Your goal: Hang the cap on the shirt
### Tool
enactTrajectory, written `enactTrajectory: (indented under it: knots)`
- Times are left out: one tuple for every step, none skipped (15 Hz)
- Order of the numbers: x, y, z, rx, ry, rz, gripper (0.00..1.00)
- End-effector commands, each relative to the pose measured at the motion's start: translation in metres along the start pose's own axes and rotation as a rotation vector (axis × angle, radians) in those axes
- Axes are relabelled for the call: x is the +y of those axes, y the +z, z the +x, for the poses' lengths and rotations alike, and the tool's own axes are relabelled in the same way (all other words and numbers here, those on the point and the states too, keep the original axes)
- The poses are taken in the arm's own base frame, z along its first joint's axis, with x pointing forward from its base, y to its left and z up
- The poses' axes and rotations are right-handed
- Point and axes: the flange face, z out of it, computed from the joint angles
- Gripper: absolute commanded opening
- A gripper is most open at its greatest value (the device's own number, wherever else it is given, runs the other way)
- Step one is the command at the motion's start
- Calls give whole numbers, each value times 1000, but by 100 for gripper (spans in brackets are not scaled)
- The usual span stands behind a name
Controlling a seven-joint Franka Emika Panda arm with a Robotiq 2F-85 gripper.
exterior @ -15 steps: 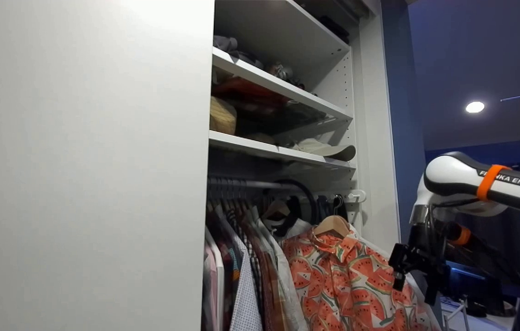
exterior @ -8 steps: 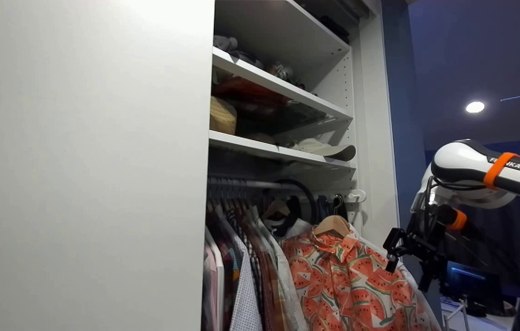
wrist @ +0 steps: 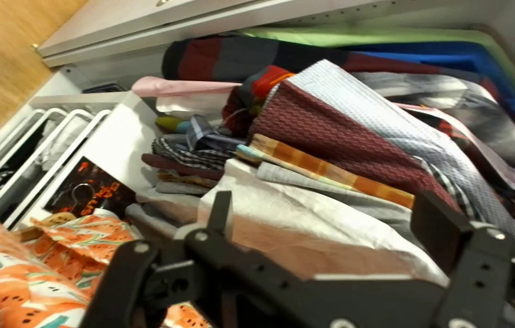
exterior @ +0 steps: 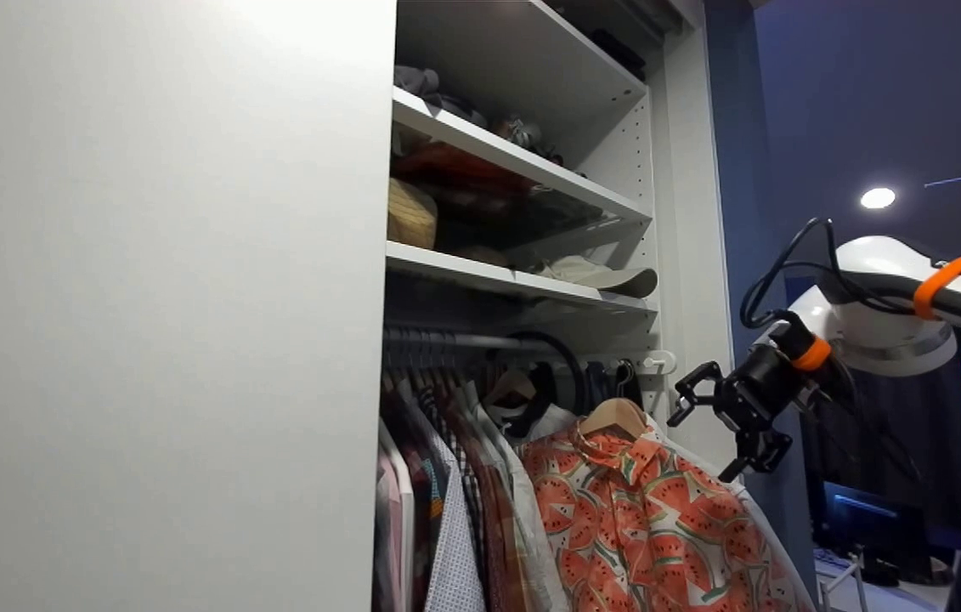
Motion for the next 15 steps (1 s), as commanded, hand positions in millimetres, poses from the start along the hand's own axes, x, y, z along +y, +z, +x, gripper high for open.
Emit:
enactTrajectory:
  knots:
    - [-13, -15, 16, 16, 113, 165, 100]
    - [-15, -17, 20, 21, 143, 208, 100]
    - [-18, -15, 24, 36, 167, 254, 100]
    - [-12, -12, 19, 28, 110, 172, 100]
    - [-14, -13, 23, 35, 128, 201, 100]
    - [-15, -13, 26, 38, 137, 212, 100]
    - [-15, -12, 27, 38, 141, 215, 100]
    - [-15, -12, 27, 37, 144, 217, 100]
    - [-23, -22, 28, 53, 126, 338, 100]
    - [-26, -27, 29, 65, 118, 389, 100]
    - [-31, -35, 30, 87, 119, 439, 100]
    - [-35, -41, 32, 107, 114, 492, 100]
    - [-36, -47, 33, 129, 110, 542, 100]
    - [-38, -52, 35, 147, 105, 593, 100]
    - [-40, -57, 35, 160, 93, 646, 100]
